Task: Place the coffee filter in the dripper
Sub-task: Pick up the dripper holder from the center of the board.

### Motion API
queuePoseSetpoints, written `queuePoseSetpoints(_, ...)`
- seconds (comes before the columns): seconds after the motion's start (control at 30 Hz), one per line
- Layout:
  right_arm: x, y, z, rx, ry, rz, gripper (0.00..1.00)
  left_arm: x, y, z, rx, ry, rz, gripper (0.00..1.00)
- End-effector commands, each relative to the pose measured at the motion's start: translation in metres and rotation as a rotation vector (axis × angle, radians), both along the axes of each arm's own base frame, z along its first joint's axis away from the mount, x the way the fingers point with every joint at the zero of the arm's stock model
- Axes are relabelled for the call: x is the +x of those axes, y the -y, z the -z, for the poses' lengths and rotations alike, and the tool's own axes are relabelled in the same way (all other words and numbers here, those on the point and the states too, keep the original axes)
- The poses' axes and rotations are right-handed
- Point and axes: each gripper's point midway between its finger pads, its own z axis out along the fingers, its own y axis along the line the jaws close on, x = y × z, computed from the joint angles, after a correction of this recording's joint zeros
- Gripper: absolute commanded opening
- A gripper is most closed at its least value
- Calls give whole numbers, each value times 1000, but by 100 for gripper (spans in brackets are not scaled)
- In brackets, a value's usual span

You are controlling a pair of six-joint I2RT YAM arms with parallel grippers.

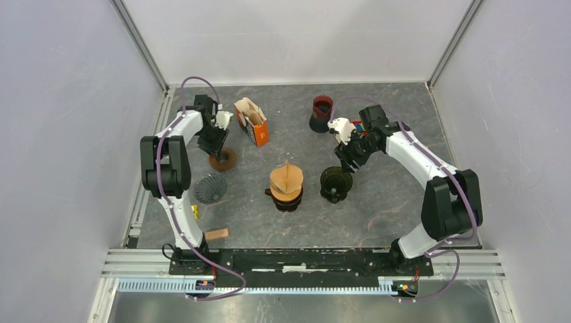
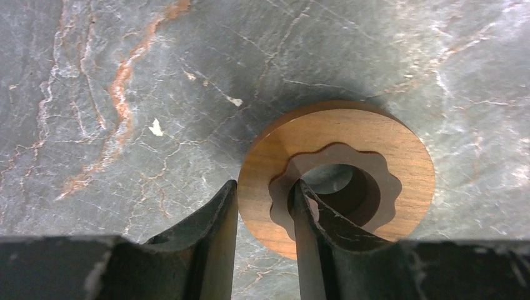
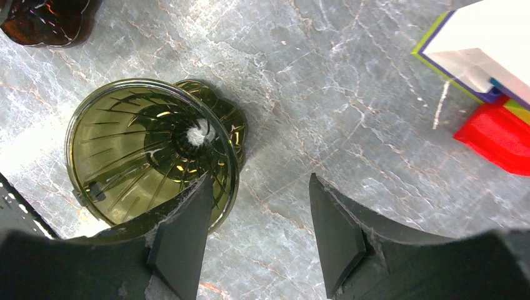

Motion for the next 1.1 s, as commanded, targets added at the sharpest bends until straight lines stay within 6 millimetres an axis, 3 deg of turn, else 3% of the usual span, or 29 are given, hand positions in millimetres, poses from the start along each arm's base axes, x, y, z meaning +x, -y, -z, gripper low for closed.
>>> queuePoseSetpoints(0.0, 15, -1, -41, 43, 120, 22, 65, 14, 18, -56, -88, 112, 20, 21)
queuePoseSetpoints(0.27, 23, 6, -58, 60, 178, 53, 65, 17, 54, -166, -198, 265, -4, 17)
queuePoseSetpoints(0.43, 26, 15, -63, 79, 193, 88, 64, 8, 106, -221, -225, 339, 90, 17)
queuePoseSetpoints(0.53, 29, 26, -67, 93, 207, 127, 64, 2, 149, -242, -253, 358, 170, 17)
queuePoseSetpoints(0.7, 31, 55, -67, 92, 224, 231, 64, -13, 229, -255, -339, 339, 312, 17)
queuePoseSetpoints(0.83, 27, 80, -61, 99, 218, 311, 64, -30, 285, -240, -369, 286, 413, 17)
queuePoseSetpoints(0.87, 27, 93, -60, 96, 220, 352, 64, -36, 298, -236, -374, 273, 440, 17)
queuePoseSetpoints(1.07, 21, 123, -54, 94, 221, 444, 64, -67, 362, -212, -404, 218, 557, 17)
